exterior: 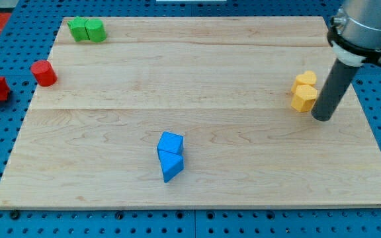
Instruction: Move the yellow hexagon down and left a bit
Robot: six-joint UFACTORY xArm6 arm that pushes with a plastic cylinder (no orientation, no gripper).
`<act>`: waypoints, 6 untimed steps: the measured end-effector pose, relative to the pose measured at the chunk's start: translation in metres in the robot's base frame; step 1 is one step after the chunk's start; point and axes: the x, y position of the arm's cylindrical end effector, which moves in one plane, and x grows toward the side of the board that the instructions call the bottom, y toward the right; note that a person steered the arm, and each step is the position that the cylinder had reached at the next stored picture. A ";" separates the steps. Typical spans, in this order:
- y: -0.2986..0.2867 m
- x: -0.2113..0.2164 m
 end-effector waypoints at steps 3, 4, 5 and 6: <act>0.006 -0.050; -0.014 -0.054; -0.013 -0.021; -0.009 -0.003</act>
